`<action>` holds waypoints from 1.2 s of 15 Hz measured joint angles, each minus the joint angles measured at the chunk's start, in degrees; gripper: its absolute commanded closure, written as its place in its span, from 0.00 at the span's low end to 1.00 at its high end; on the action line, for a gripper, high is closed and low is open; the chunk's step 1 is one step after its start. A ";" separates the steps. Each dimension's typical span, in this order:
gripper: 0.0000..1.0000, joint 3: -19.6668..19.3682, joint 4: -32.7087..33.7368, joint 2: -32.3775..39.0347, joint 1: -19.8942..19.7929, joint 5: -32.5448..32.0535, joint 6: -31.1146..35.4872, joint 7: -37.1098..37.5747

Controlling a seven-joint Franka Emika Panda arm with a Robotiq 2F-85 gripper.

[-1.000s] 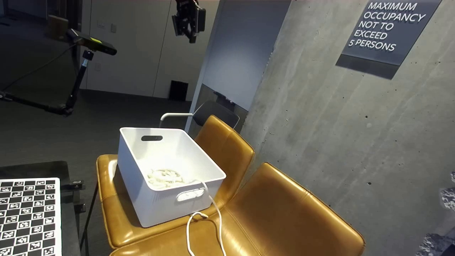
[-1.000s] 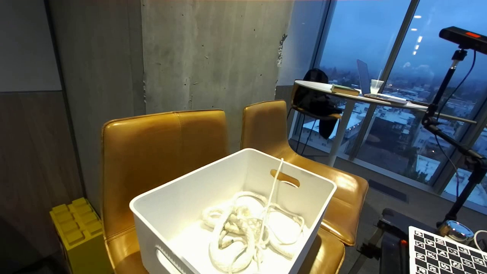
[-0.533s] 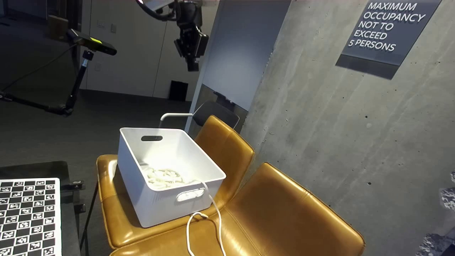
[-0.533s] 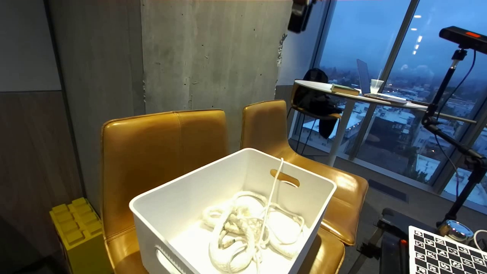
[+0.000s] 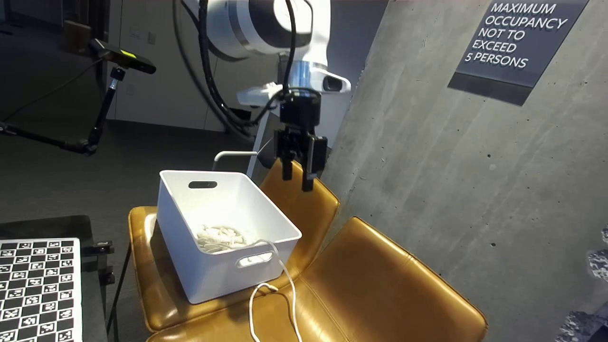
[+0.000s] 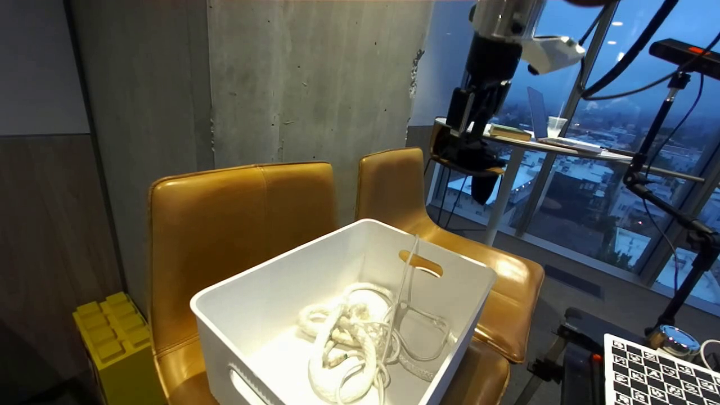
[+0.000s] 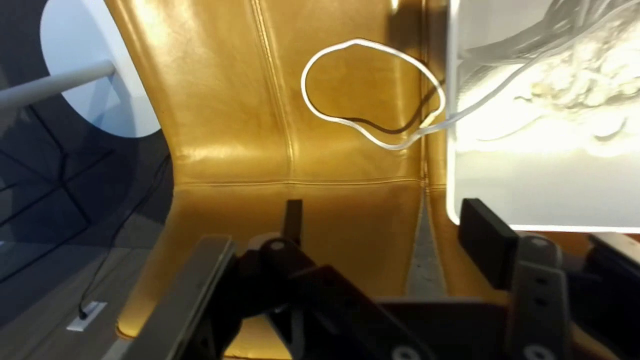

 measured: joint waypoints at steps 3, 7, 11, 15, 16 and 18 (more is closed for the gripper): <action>0.00 -3.50 -1.80 4.38 -3.45 2.06 9.89 1.16; 0.00 -6.14 -2.23 11.27 -4.52 5.21 18.83 6.38; 0.00 -6.29 -0.90 18.47 -3.05 9.58 21.93 12.90; 0.00 -6.30 2.59 25.41 -0.64 13.93 22.08 16.33; 0.00 -6.30 3.67 26.97 -0.19 14.68 22.08 16.76; 0.00 -6.34 6.08 29.75 0.48 15.86 22.08 17.07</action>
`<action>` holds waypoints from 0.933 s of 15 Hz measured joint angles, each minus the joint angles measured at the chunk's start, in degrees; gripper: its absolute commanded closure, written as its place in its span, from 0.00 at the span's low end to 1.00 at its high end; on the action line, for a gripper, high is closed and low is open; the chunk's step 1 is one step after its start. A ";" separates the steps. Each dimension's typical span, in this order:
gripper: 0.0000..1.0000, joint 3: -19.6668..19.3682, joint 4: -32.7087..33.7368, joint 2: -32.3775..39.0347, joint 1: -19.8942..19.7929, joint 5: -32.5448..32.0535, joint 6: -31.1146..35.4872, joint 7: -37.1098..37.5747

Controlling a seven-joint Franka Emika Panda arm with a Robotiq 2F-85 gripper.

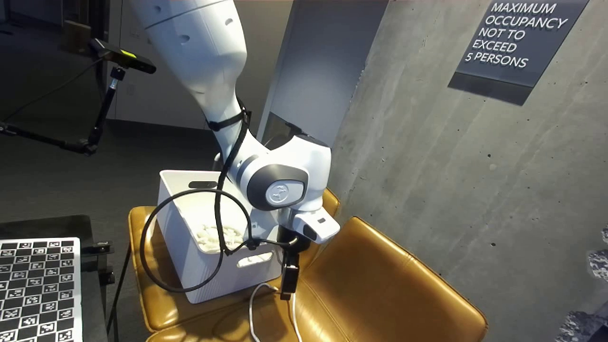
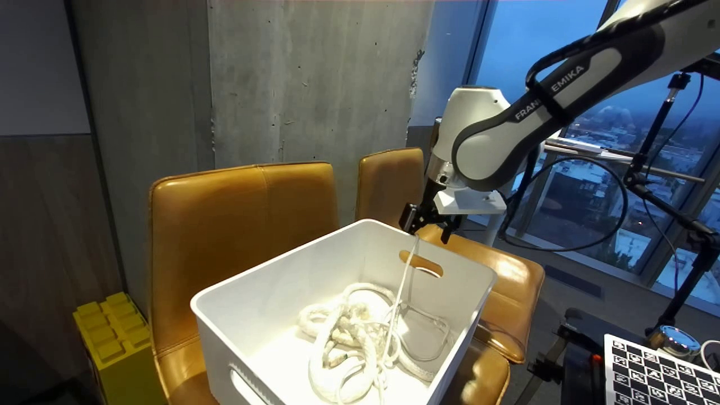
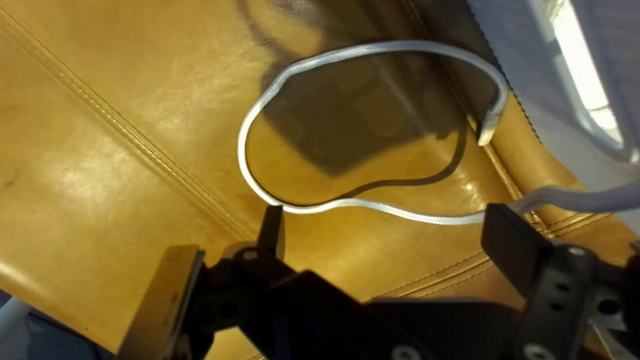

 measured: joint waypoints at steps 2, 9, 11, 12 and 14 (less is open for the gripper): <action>0.00 -0.02 2.33 2.10 0.30 0.90 0.00 0.02; 0.00 -0.15 6.88 5.28 0.93 1.84 -0.01 0.02; 0.00 -0.23 7.23 5.71 1.02 1.84 -0.01 0.02; 0.00 -0.32 7.44 6.07 1.11 1.84 -0.01 0.02; 0.00 -0.48 7.64 6.92 1.23 1.86 -0.01 0.02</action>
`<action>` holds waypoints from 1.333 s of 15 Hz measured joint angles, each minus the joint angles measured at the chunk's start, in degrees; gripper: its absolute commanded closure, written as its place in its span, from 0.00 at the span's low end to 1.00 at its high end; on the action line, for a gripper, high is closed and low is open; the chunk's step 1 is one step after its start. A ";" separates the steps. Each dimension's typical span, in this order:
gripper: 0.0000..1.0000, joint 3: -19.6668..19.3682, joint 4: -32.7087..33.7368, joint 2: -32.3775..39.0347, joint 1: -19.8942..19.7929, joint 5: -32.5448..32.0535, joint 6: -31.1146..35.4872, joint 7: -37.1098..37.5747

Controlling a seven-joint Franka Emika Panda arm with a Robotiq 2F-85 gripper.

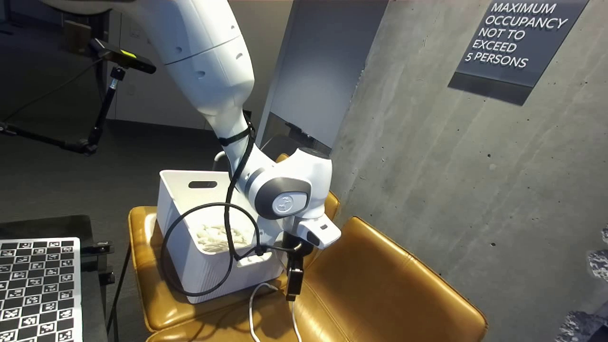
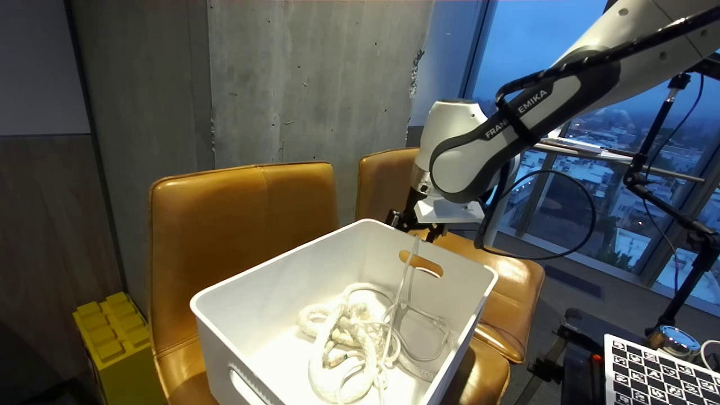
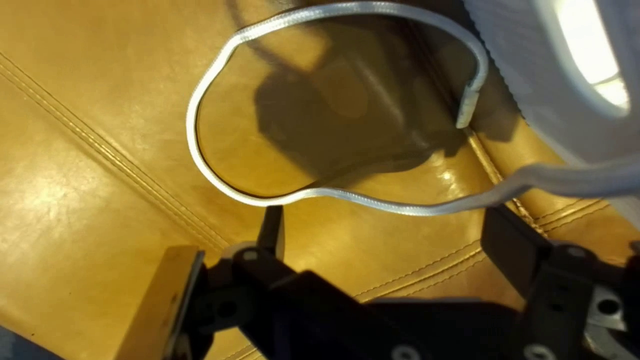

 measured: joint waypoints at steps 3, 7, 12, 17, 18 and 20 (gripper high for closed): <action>0.26 -0.09 0.10 1.41 0.07 0.06 0.00 0.00; 0.58 -0.13 0.40 2.59 0.49 0.10 0.00 0.00; 0.95 -0.29 0.49 2.51 0.70 0.10 -0.01 -0.19; 0.99 -1.69 -2.65 0.38 2.12 -0.21 0.04 -2.12; 0.99 -1.97 -4.24 -0.93 2.70 -0.28 0.04 -2.70; 0.99 -2.60 -8.18 -4.59 3.88 -0.59 0.06 -3.69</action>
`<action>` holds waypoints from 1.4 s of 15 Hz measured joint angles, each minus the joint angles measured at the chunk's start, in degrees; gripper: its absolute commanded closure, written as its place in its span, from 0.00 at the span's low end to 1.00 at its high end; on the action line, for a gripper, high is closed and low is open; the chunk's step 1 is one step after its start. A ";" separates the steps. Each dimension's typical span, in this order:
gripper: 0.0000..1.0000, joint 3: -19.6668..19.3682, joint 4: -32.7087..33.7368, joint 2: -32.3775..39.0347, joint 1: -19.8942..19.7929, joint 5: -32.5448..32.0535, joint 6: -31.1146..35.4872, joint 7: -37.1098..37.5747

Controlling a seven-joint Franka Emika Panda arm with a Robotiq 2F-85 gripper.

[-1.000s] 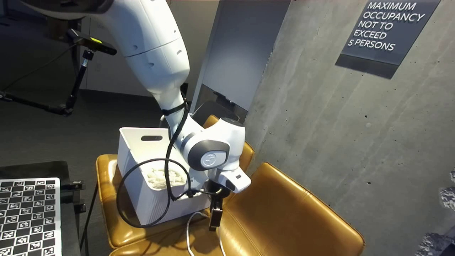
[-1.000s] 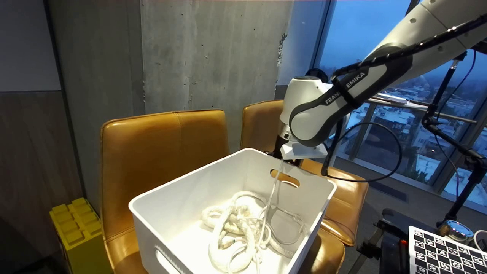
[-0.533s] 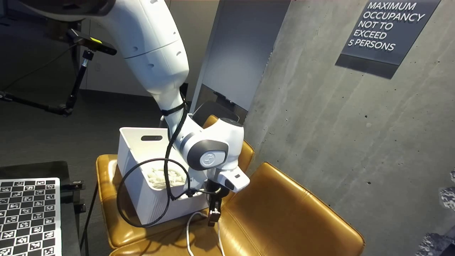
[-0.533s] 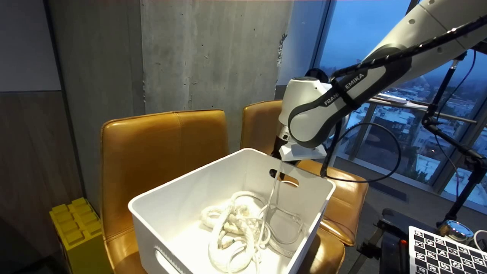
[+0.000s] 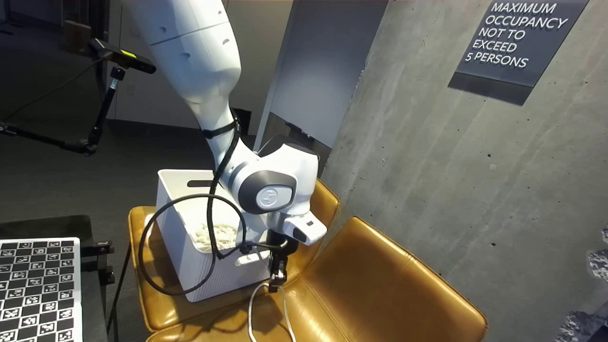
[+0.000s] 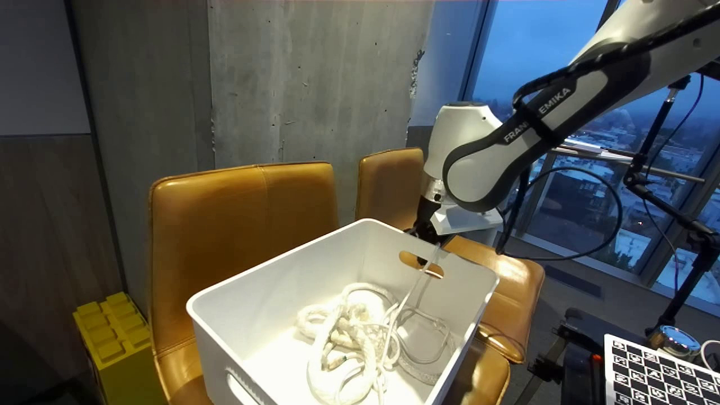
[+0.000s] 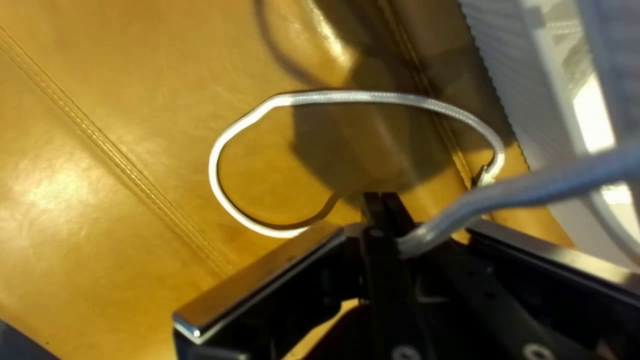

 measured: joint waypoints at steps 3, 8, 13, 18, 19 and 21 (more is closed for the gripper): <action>0.99 -0.35 -6.66 -7.49 1.16 -1.65 -0.14 -1.34; 0.99 0.34 -14.35 -22.51 3.29 -6.43 -1.38 -1.80; 0.99 5.46 -16.11 -36.35 3.33 -7.20 -2.09 -4.19; 0.99 13.69 -13.95 -47.11 3.46 -7.21 -5.23 -4.99; 0.99 15.65 -12.94 -48.74 3.62 -7.21 -7.01 -4.98; 0.99 19.77 -10.52 -51.36 4.18 -7.25 -11.18 -4.76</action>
